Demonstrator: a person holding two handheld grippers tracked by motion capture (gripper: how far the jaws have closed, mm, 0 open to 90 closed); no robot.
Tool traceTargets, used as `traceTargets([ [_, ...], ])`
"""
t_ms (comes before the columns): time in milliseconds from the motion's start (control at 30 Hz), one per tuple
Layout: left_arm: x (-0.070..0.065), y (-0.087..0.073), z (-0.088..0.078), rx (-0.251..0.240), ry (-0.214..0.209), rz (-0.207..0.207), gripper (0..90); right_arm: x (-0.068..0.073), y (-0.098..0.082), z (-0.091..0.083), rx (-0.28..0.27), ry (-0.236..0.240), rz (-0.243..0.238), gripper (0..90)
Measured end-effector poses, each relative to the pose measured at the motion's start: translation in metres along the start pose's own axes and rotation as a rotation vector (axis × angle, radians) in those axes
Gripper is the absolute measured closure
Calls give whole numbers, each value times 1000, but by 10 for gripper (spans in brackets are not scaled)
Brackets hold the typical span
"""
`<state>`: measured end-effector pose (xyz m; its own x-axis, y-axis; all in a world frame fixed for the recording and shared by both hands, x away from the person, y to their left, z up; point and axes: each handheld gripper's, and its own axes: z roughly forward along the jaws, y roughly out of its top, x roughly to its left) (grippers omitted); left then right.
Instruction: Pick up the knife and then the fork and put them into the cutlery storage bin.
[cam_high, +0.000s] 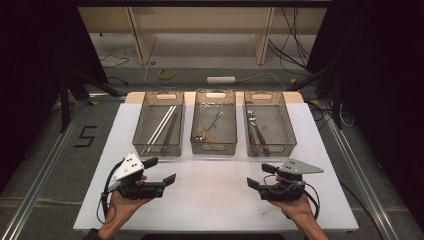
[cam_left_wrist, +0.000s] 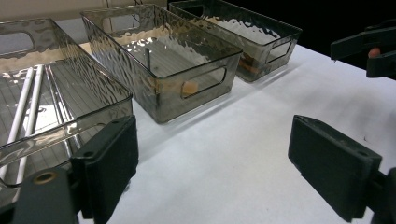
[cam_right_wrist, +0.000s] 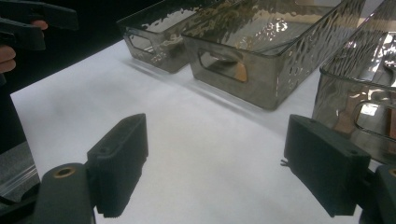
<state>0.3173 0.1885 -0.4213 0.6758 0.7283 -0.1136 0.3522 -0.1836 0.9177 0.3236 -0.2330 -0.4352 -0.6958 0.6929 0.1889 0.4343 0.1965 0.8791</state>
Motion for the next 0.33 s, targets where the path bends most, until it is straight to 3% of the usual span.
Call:
traceTargets([
  [333, 0, 0, 0, 0, 1, -2, 156, 0, 0, 1, 1, -3, -9, 224],
])
